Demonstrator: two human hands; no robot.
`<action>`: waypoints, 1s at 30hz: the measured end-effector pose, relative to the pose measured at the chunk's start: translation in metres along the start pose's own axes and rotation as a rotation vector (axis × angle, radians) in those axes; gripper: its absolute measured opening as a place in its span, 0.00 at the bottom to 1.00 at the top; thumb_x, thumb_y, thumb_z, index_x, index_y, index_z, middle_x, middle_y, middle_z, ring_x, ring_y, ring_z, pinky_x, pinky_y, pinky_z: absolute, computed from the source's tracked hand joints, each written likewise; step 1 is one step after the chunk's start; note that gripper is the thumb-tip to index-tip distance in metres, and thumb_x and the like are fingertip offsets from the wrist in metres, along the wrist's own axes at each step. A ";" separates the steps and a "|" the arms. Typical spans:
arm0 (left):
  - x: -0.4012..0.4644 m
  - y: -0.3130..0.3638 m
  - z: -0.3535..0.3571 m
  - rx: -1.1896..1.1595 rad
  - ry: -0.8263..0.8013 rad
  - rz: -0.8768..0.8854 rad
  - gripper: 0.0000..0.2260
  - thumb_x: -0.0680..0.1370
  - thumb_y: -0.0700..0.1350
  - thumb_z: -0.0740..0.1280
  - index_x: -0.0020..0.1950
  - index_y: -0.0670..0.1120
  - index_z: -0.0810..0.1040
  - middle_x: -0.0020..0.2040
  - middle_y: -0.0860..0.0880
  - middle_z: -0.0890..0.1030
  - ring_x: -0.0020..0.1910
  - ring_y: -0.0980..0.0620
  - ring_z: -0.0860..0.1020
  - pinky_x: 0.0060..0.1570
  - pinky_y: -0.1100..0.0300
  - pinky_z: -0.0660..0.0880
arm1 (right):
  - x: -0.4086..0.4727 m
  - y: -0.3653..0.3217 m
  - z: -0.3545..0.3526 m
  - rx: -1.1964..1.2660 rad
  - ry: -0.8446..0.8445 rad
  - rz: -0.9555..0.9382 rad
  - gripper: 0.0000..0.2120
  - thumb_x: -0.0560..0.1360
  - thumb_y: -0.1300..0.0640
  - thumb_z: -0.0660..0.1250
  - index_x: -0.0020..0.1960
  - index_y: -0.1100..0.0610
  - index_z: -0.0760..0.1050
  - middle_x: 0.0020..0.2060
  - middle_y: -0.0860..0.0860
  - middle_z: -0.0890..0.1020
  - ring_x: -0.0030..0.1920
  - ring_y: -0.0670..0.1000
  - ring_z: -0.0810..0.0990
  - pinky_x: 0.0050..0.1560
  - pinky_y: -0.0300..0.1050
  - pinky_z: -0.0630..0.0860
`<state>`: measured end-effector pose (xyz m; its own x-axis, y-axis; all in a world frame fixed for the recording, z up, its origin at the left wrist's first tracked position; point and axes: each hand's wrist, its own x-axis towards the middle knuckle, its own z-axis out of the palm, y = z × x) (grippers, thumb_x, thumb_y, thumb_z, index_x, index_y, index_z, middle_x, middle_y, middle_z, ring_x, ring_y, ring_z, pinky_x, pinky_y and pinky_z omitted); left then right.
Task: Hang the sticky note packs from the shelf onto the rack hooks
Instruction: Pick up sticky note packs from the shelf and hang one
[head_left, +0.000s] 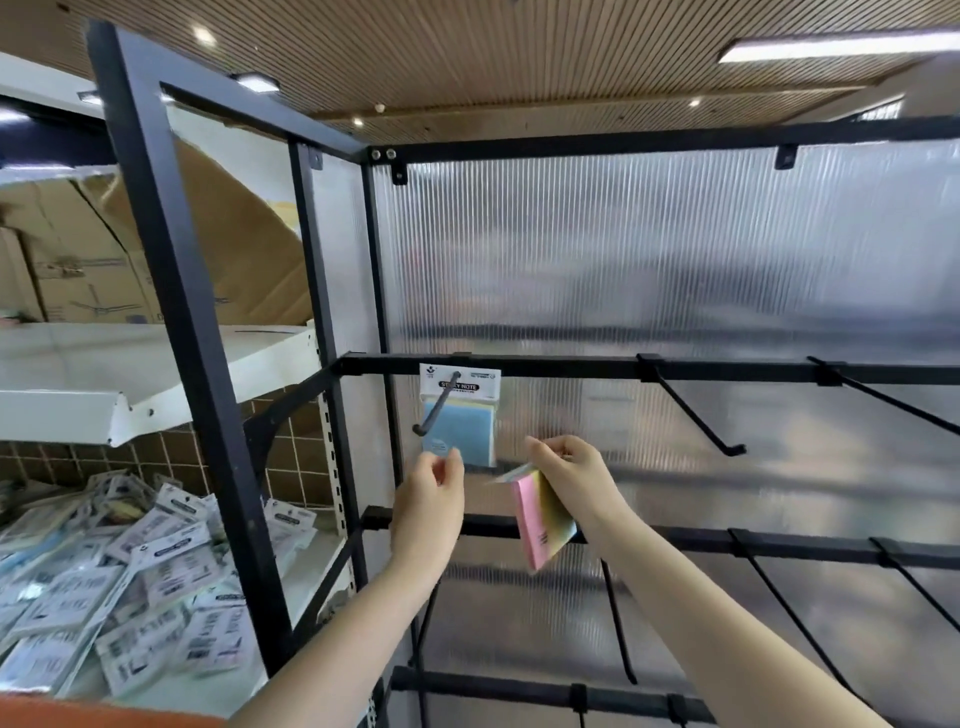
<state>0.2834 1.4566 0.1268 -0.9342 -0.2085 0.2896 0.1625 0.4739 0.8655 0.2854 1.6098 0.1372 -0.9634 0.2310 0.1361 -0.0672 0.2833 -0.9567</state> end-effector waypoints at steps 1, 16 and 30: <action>-0.010 0.005 0.000 -0.030 -0.080 -0.016 0.18 0.81 0.56 0.56 0.40 0.44 0.73 0.35 0.48 0.77 0.35 0.50 0.75 0.32 0.58 0.67 | -0.005 0.001 -0.004 -0.010 0.006 -0.015 0.14 0.77 0.48 0.66 0.52 0.60 0.75 0.35 0.49 0.78 0.33 0.45 0.75 0.34 0.35 0.69; -0.108 0.082 0.009 -0.276 -0.197 0.273 0.06 0.75 0.45 0.71 0.38 0.50 0.79 0.34 0.54 0.81 0.32 0.62 0.77 0.31 0.73 0.68 | -0.117 -0.005 -0.086 0.247 -0.001 -0.151 0.04 0.77 0.56 0.67 0.46 0.55 0.80 0.38 0.51 0.84 0.39 0.47 0.80 0.39 0.40 0.74; -0.111 0.117 0.022 -0.487 -0.301 0.434 0.04 0.75 0.48 0.70 0.46 0.58 0.79 0.42 0.56 0.83 0.43 0.58 0.81 0.43 0.65 0.77 | -0.130 -0.024 -0.131 0.357 0.175 -0.258 0.06 0.75 0.52 0.68 0.41 0.52 0.79 0.40 0.58 0.83 0.39 0.52 0.79 0.45 0.52 0.74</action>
<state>0.3986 1.5539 0.1866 -0.7887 0.1903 0.5846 0.5971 0.0105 0.8021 0.4466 1.6947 0.1763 -0.8473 0.3572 0.3932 -0.4135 0.0211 -0.9103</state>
